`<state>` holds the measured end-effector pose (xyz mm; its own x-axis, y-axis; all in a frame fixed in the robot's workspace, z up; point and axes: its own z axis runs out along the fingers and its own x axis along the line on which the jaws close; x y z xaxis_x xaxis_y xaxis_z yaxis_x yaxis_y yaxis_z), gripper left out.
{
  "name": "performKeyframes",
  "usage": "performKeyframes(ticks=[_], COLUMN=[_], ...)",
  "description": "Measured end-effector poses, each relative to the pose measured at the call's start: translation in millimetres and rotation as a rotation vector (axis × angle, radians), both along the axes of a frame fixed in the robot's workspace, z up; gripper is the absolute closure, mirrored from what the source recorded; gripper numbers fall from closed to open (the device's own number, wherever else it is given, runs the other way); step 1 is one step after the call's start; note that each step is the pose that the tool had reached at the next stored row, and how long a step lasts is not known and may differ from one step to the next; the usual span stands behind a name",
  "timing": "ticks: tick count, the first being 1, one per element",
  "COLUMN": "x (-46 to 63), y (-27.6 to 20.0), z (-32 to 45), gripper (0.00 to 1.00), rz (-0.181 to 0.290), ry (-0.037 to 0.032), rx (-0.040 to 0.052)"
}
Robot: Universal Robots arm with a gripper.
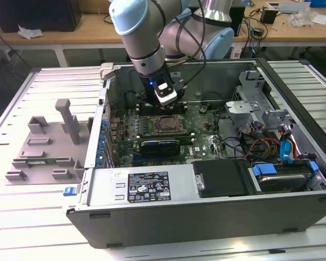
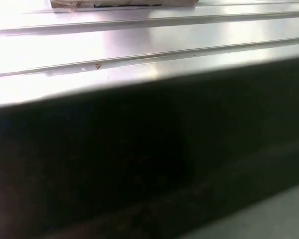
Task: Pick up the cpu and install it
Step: 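Install the first cpu locking lever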
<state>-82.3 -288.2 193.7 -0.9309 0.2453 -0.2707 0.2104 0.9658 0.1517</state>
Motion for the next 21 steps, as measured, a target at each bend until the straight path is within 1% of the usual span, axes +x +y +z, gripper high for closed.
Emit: performKeyframes(ticks=[7,10,13,16,19,21], x=[4.4,7.6,8.2,8.2,8.2,8.2], y=[-0.1,-1.9,-2.3,-5.0,-5.4,-5.4], z=[0.0,0.0,0.0,-0.1,0.0,2.3], gripper=[0.89,0.89,0.89,0.89,0.89,0.89], rz=[-0.007,-0.01,-0.012,-0.012,-0.012,-0.012], ry=[0.0001,-0.0001,0.0,-0.0002,0.0,-0.0002], rx=[-0.0001,0.0,-0.0001,0.0002,-0.0001,-0.0003])
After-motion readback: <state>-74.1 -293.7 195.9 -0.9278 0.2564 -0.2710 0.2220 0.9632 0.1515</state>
